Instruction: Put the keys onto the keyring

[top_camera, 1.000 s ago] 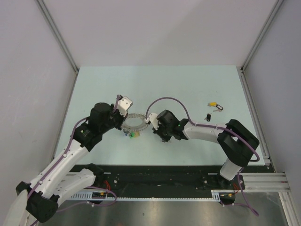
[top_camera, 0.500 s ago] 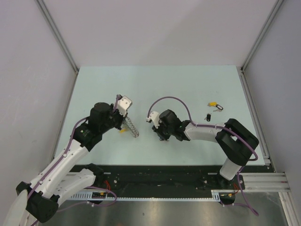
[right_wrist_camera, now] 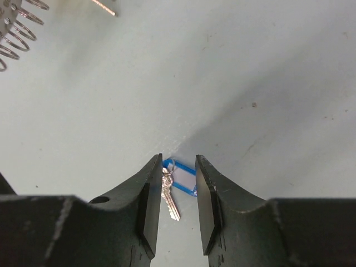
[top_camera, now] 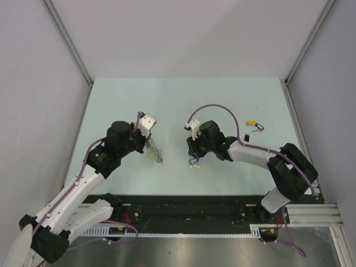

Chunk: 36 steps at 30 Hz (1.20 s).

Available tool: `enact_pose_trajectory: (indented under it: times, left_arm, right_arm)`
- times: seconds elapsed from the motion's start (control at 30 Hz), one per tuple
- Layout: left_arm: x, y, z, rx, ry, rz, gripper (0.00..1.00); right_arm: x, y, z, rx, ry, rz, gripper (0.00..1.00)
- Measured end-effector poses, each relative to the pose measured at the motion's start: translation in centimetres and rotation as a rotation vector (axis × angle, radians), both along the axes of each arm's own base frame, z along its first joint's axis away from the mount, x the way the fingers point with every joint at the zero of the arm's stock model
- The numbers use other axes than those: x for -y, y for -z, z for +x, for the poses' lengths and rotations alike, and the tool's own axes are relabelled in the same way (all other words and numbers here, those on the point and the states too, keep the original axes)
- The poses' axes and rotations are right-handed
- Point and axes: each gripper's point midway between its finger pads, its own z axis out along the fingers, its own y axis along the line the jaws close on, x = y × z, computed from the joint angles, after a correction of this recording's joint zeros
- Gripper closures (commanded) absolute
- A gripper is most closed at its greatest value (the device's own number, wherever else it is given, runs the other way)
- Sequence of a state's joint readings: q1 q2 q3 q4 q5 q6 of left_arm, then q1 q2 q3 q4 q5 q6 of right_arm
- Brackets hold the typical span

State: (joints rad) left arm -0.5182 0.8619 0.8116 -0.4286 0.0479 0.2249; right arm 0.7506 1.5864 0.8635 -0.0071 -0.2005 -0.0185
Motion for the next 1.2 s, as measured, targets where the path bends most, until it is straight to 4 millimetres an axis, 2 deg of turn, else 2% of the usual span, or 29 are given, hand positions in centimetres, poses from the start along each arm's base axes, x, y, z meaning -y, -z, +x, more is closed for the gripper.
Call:
enact_pose_trajectory:
  times: [0.23,0.4,0.6,0.9,1.2]
  left_arm:
    - [0.0,0.1,0.0,-0.002,0.0,0.001,1.0]
    - [0.1,0.2,0.0,-0.007,0.003,0.002,0.99]
    - [0.1,0.3,0.1,-0.011,0.004,0.003,1.0]
    - [0.1,0.5,0.1,-0.017,0.004,0.006,1.0]
    - [0.1,0.4,0.1,-0.015,0.001,0.007,1.0]
  right_arm:
    - [0.8,-0.5,0.2,-0.144,0.086,0.106,0.66]
    - [0.7,0.5,-0.9,-0.24,0.078,0.115,0.68]
    - [0.6,2.6,-1.3,-0.338,0.077,0.048,0.68]
    - [-0.5,1.9,-0.1,-0.348,0.035,-0.038,0.67]
    - [-0.5,3.2,-0.6,-0.418,-0.022,-0.184,0.68]
